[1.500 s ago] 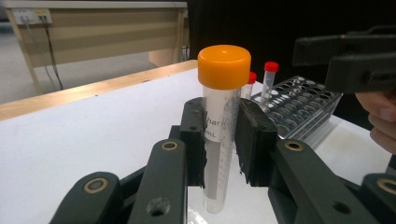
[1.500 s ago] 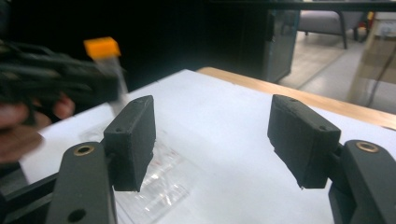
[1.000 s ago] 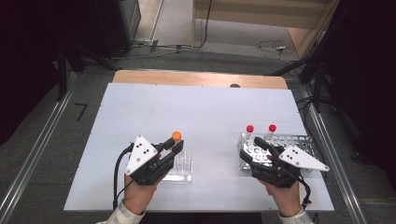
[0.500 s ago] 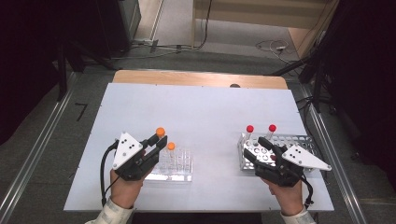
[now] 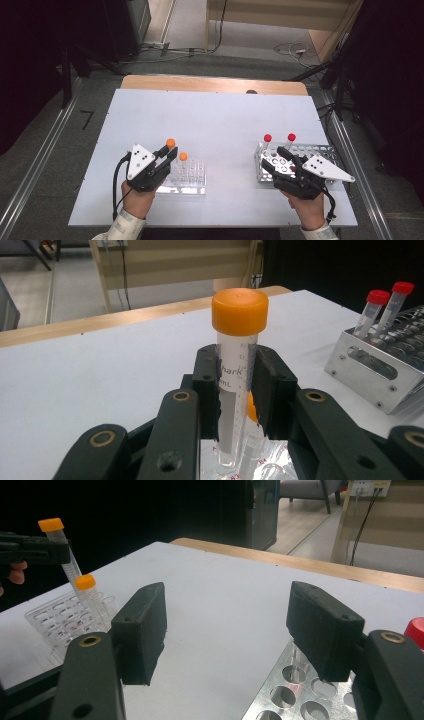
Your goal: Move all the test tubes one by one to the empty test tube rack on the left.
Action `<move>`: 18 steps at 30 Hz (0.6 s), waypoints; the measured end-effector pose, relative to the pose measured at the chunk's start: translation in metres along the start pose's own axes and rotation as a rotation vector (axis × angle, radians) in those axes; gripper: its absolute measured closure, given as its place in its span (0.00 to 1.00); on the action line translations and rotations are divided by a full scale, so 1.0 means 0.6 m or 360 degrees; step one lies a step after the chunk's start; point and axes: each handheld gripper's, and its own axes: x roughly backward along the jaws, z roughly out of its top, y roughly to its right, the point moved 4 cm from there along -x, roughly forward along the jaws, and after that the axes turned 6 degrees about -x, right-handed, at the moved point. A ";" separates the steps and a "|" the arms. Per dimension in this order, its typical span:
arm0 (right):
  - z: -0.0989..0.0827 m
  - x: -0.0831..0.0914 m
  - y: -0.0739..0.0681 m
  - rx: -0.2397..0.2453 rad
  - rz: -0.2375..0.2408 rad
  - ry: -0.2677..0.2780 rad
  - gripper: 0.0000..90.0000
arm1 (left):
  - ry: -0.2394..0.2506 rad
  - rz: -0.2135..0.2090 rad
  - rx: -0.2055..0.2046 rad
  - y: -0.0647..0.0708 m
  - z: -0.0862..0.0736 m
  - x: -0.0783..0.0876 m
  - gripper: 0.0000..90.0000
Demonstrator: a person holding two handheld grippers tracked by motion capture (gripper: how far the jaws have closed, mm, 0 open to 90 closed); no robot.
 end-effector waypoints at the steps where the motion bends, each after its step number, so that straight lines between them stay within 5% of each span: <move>1: 0.000 0.000 0.000 -0.0001 0.0001 -0.0001 0.34 | 0.0000 0.0005 -0.0001 0.000 -0.001 0.000 0.83; 18: 0.000 0.001 -0.001 -0.0001 0.0004 -0.0003 0.35 | -0.0067 0.0009 -0.0018 0.004 -0.021 -0.008 0.82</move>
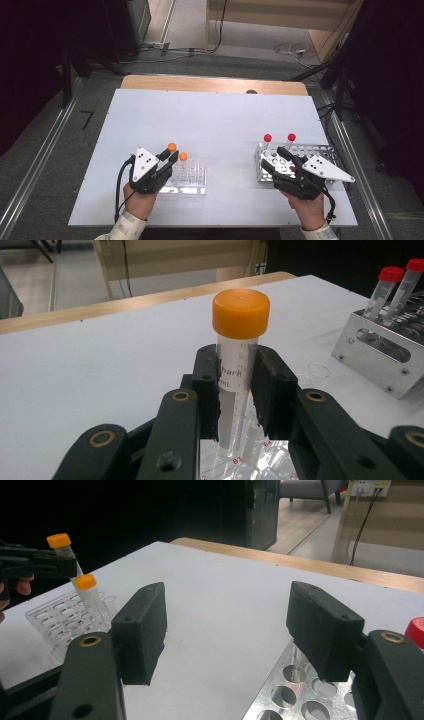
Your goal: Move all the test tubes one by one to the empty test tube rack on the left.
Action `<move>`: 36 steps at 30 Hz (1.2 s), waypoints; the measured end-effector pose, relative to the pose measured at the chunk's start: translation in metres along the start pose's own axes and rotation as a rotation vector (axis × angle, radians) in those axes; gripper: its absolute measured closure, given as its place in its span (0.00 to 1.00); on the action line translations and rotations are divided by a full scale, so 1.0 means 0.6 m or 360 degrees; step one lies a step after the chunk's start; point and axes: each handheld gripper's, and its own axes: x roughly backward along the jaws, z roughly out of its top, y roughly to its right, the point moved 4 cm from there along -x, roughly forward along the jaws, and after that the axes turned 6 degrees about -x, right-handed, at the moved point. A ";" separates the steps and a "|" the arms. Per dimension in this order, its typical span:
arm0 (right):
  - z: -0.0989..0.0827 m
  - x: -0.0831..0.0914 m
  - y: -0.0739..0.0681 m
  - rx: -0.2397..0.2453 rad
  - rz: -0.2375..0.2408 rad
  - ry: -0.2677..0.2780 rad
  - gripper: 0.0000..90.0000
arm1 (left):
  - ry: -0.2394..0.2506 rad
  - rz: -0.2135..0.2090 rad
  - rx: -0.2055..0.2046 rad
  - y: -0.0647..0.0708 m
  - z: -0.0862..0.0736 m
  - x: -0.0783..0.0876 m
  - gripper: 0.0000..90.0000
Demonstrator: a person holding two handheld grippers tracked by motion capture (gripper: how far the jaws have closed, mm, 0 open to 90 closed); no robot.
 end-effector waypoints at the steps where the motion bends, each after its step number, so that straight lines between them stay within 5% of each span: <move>1: 0.000 0.000 0.000 0.0001 0.0000 0.0000 0.35 | -0.0006 0.0001 -0.0002 -0.001 -0.001 0.000 0.82; 24: 0.000 0.000 0.002 0.0000 -0.0004 0.0001 0.35 | -0.0001 -0.0015 0.0049 -0.003 0.001 0.002 0.67; 33: -0.004 -0.004 0.020 0.0025 -0.0094 -0.0019 0.34 | -0.0021 0.0017 0.0099 -0.002 0.003 -0.001 0.33; 36: -0.005 -0.003 0.030 0.0042 -0.0146 -0.0018 0.34 | -0.0021 0.0023 0.0105 -0.003 0.004 -0.001 0.29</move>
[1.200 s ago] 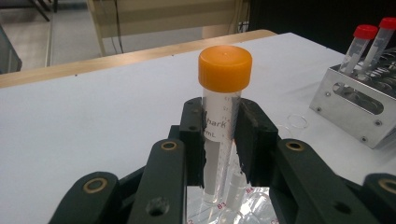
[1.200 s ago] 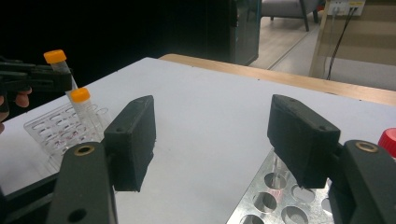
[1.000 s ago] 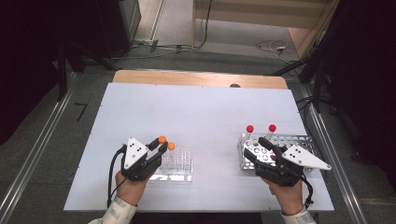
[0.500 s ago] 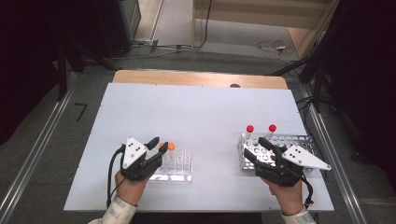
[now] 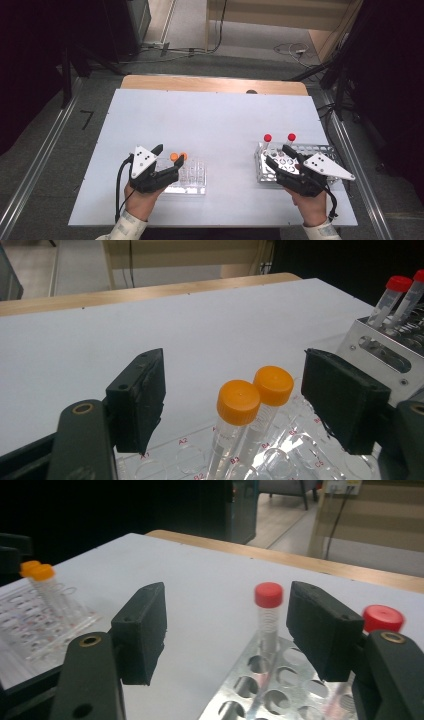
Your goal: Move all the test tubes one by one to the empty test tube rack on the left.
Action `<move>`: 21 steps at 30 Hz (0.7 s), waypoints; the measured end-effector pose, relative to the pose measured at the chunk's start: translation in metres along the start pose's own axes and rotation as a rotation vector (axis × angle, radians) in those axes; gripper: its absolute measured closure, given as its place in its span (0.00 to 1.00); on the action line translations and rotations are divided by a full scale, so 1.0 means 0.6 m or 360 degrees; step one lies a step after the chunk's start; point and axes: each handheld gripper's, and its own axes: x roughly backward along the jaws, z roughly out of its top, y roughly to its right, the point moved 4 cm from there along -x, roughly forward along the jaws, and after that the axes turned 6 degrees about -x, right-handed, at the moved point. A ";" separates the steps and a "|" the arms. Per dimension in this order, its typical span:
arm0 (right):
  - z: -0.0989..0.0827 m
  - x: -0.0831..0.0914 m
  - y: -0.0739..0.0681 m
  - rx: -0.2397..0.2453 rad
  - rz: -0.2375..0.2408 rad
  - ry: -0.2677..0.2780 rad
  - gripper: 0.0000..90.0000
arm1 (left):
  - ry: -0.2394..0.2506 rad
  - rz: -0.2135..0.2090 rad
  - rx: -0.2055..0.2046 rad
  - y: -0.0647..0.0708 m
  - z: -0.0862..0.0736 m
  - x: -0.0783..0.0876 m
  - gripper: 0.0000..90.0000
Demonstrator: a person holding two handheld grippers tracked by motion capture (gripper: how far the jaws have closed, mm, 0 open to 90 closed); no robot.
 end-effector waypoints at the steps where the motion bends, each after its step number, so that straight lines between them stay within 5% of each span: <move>1: 0.000 0.000 0.004 0.0003 -0.0024 0.0005 0.34 | 0.0003 0.0004 0.0003 0.000 0.000 0.000 0.27; 13: 0.004 -0.021 0.085 -0.0020 -0.0398 0.0057 0.47 | 0.0021 0.0005 -0.0003 0.005 0.002 -0.001 0.27; 21: -0.002 -0.048 0.106 -0.0035 -0.0473 0.0003 0.56 | 0.0020 0.0001 -0.0007 0.006 0.001 0.000 0.27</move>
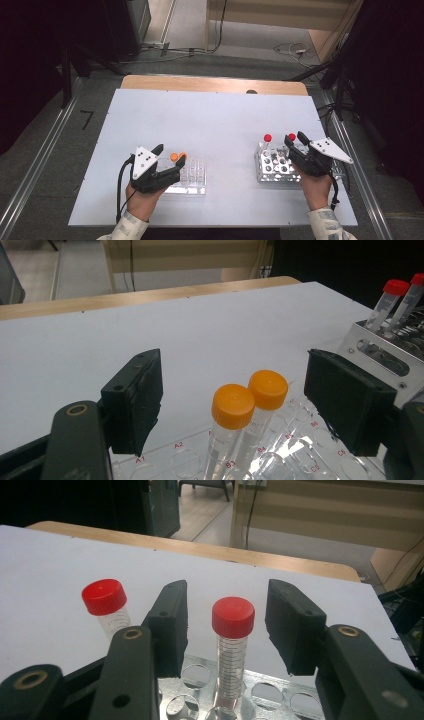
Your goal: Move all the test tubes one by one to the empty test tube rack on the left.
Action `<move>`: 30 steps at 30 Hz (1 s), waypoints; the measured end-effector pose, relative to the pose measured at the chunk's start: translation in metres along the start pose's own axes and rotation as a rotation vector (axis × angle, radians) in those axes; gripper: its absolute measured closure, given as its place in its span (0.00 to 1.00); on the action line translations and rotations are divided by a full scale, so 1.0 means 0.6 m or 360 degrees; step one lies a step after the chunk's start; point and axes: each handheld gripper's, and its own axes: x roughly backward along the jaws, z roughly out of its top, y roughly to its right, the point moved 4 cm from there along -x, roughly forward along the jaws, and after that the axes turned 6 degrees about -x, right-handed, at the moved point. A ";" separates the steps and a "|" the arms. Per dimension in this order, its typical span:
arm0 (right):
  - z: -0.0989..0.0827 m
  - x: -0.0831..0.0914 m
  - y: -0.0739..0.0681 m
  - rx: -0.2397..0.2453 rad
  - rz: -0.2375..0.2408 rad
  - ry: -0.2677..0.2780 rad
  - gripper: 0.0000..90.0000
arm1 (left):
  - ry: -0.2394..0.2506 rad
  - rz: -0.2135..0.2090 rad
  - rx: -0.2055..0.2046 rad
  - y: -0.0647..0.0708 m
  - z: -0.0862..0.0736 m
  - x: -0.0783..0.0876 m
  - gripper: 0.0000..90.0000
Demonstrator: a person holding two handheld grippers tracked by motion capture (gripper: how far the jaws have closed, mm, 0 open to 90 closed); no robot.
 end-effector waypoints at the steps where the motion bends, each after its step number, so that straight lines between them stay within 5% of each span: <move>1: -0.001 -0.002 0.001 0.0002 -0.0007 -0.0003 0.56 | -0.0002 0.0000 -0.0001 0.000 0.000 0.000 0.27; 21: -0.027 -0.028 0.005 -0.0027 -0.0046 -0.0247 0.66 | -0.0003 -0.0003 -0.0003 0.002 -0.001 0.000 0.27; 30: -0.031 -0.031 0.005 -0.0007 -0.0083 -0.0315 0.78 | -0.0005 -0.0005 -0.0004 0.003 0.000 0.000 0.27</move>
